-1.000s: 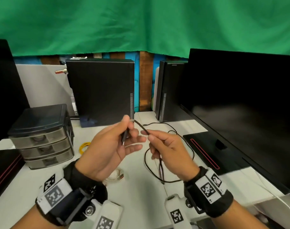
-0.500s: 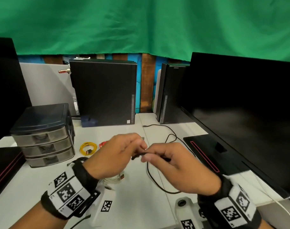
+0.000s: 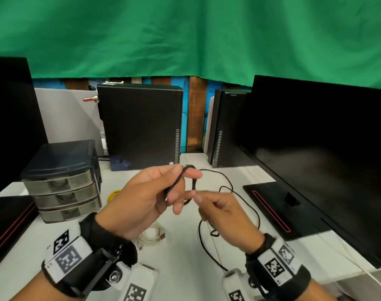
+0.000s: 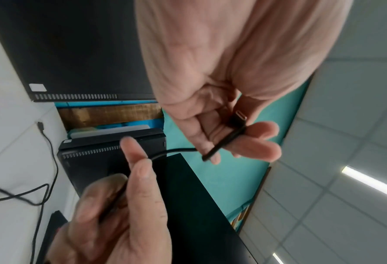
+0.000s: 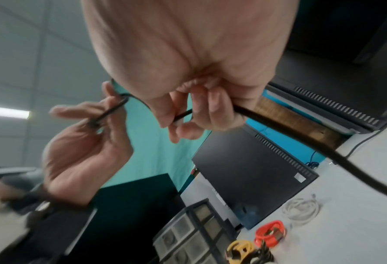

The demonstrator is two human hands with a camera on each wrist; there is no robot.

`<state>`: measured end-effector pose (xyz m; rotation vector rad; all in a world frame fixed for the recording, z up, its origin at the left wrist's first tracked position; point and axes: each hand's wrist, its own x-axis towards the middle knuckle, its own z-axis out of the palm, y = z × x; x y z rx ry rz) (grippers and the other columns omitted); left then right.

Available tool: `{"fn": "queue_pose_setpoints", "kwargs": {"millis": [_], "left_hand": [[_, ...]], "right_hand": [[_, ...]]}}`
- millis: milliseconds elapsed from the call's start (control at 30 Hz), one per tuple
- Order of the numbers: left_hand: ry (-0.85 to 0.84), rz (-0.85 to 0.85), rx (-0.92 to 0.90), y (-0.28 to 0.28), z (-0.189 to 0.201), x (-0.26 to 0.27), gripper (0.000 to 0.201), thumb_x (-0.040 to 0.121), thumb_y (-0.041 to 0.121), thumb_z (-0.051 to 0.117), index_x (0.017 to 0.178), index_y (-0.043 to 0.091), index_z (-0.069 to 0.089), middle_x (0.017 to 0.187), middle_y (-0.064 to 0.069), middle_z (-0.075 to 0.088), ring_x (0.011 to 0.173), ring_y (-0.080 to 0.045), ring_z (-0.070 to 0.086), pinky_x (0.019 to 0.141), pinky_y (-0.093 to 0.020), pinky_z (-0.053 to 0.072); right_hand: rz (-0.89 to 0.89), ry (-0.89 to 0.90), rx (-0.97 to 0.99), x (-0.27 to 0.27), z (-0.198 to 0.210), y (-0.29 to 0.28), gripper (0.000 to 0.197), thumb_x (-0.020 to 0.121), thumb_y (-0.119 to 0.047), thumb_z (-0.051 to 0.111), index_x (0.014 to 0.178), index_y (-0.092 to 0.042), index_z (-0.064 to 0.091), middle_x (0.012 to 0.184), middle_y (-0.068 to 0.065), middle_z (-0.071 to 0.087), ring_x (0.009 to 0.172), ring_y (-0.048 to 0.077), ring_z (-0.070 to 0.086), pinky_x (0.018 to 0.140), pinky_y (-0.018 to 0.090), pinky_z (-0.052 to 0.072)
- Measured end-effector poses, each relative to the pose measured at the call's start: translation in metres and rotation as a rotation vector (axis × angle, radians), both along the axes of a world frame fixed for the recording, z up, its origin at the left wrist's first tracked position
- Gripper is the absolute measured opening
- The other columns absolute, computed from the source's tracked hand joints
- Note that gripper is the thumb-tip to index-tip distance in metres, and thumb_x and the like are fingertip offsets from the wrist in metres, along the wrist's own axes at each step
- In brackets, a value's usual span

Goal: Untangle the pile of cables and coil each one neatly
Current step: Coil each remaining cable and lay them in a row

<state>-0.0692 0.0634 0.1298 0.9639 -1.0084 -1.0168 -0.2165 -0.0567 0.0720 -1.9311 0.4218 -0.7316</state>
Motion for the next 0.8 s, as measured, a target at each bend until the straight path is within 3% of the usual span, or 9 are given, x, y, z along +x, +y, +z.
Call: {"fn": "queue_pose_setpoints", "kwargs": {"millis": [67, 167, 233, 300, 367, 533, 633, 700, 800], "left_hand": [[0.082, 0.078, 0.008, -0.004, -0.002, 0.000, 0.041, 0.093, 0.029, 0.047, 0.107, -0.003, 0.068, 0.054, 0.000, 0.043, 0.048, -0.014, 0.053, 0.092, -0.031, 0.056], [0.085, 0.172, 0.022, -0.010, -0.007, 0.003, 0.036, 0.098, 0.026, 0.044, 0.103, 0.002, 0.070, 0.062, -0.003, 0.058, 0.065, -0.017, 0.069, 0.102, -0.038, 0.051], [0.032, 0.214, 0.035, -0.012, -0.008, 0.005, 0.037, 0.102, 0.023, 0.042, 0.088, 0.006, 0.071, 0.083, -0.007, 0.074, 0.084, -0.021, 0.075, 0.102, -0.041, 0.049], [-0.162, 0.277, 0.045, -0.012, -0.009, 0.004, 0.039, 0.105, 0.022, 0.041, 0.086, 0.010, 0.073, 0.102, -0.002, 0.077, 0.097, -0.019, 0.074, 0.102, -0.040, 0.046], [-0.452, 0.355, 0.036, -0.013, -0.014, 0.003, 0.041, 0.105, 0.022, 0.041, 0.086, 0.017, 0.076, 0.108, 0.010, 0.076, 0.101, -0.008, 0.072, 0.096, -0.030, 0.048], [-0.874, 0.356, -0.023, -0.015, -0.029, -0.002, 0.038, 0.101, 0.038, 0.037, 0.102, 0.022, 0.071, 0.089, 0.016, 0.075, 0.101, 0.004, 0.067, 0.093, -0.013, 0.047], [-1.047, 0.407, -0.063, -0.013, -0.029, -0.002, 0.041, 0.106, 0.038, 0.034, 0.094, 0.022, 0.070, 0.084, 0.016, 0.073, 0.090, -0.003, 0.068, 0.090, -0.024, 0.052], [-0.961, 0.431, -0.036, -0.012, -0.024, -0.002, 0.041, 0.107, 0.033, 0.036, 0.090, 0.020, 0.071, 0.084, 0.013, 0.074, 0.093, -0.001, 0.067, 0.087, -0.024, 0.050], [-0.290, 0.402, 0.037, -0.013, -0.008, 0.005, 0.041, 0.108, 0.021, 0.036, 0.098, 0.007, 0.074, 0.077, 0.003, 0.074, 0.085, -0.005, 0.070, 0.087, -0.026, 0.050]], "right_hand": [[0.101, 0.063, -0.016, 0.004, -0.007, 0.011, 0.026, 0.104, -0.020, 0.053, 0.095, -0.024, 0.076, 0.061, 0.003, 0.046, 0.058, 0.007, 0.042, 0.064, 0.016, 0.038], [0.153, 0.181, -0.051, 0.003, -0.007, 0.022, 0.024, 0.104, -0.027, 0.051, 0.118, -0.033, 0.070, 0.063, 0.002, 0.048, 0.062, 0.014, 0.046, 0.065, 0.023, 0.042], [0.143, 0.257, -0.128, -0.001, -0.001, 0.023, 0.028, 0.105, -0.032, 0.048, 0.127, -0.032, 0.066, 0.065, 0.002, 0.046, 0.062, 0.020, 0.046, 0.065, 0.029, 0.044], [0.141, 0.310, -0.208, -0.007, 0.010, 0.023, 0.030, 0.105, -0.034, 0.046, 0.131, -0.033, 0.062, 0.065, 0.002, 0.048, 0.064, 0.027, 0.050, 0.067, 0.035, 0.049], [0.154, 0.347, -0.260, -0.014, 0.020, 0.025, 0.029, 0.105, -0.034, 0.046, 0.131, -0.032, 0.060, 0.066, 0.001, 0.053, 0.064, 0.021, 0.053, 0.068, 0.031, 0.049], [0.210, 0.337, -0.295, -0.025, 0.036, 0.033, 0.019, 0.105, -0.027, 0.046, 0.101, -0.020, 0.064, 0.058, -0.005, 0.045, 0.055, 0.008, 0.046, 0.063, 0.033, 0.047], [0.194, 0.283, -0.275, -0.028, 0.043, 0.032, 0.027, 0.105, -0.025, 0.049, 0.092, -0.007, 0.064, 0.060, -0.003, 0.040, 0.060, 0.000, 0.052, 0.061, 0.026, 0.041], [0.160, 0.270, -0.267, -0.030, 0.047, 0.028, 0.027, 0.104, -0.027, 0.050, 0.096, -0.010, 0.069, 0.058, -0.006, 0.039, 0.053, 0.004, 0.039, 0.055, 0.020, 0.032], [0.063, 0.311, -0.351, -0.026, 0.035, 0.019, 0.026, 0.104, -0.030, 0.050, 0.103, -0.016, 0.072, 0.055, -0.009, 0.042, 0.051, 0.007, 0.037, 0.055, 0.016, 0.030]]}}
